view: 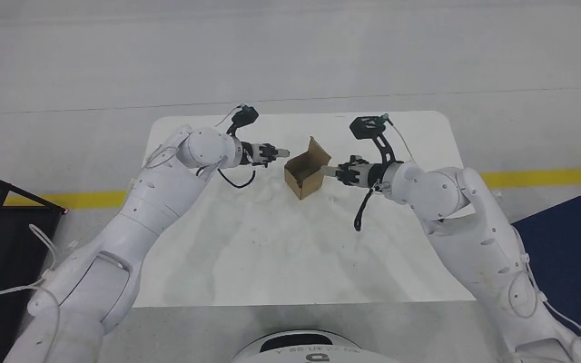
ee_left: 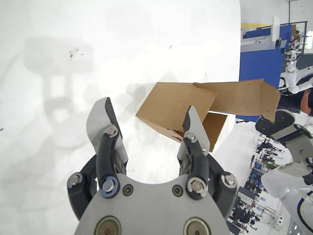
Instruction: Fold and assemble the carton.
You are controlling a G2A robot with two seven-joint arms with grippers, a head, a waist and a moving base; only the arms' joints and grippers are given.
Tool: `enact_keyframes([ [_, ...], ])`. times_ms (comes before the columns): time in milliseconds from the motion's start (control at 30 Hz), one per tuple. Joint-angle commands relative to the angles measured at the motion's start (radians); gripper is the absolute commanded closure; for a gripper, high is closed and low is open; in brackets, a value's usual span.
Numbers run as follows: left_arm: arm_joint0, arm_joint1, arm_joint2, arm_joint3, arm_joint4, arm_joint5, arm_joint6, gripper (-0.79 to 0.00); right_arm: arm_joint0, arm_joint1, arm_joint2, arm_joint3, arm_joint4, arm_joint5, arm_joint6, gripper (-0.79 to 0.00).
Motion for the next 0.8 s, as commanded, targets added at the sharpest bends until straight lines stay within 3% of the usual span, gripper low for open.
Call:
enact_keyframes([
  [0,-0.002,-0.008,0.011,-0.002,-0.009,0.005,-0.020,-0.523,-0.002,0.000,-0.002,-0.004,-0.010,0.009,0.006,-0.582],
  [400,0.014,-0.015,0.007,-0.037,-0.063,0.041,-0.164,-0.517,0.014,0.003,0.003,0.008,-0.026,0.095,0.083,-0.560],
  [467,0.024,-0.015,0.007,-0.053,-0.062,0.047,-0.167,-0.474,0.021,0.003,-0.005,0.013,-0.037,0.107,0.100,-0.563],
  [567,0.035,-0.016,0.002,-0.070,-0.067,0.059,-0.154,-0.348,0.033,0.002,-0.021,0.016,-0.056,0.123,0.121,-0.566],
  [767,0.046,-0.010,-0.039,-0.095,-0.129,0.045,-0.188,-0.360,0.053,-0.001,-0.043,0.027,-0.073,0.143,0.136,-0.573],
])
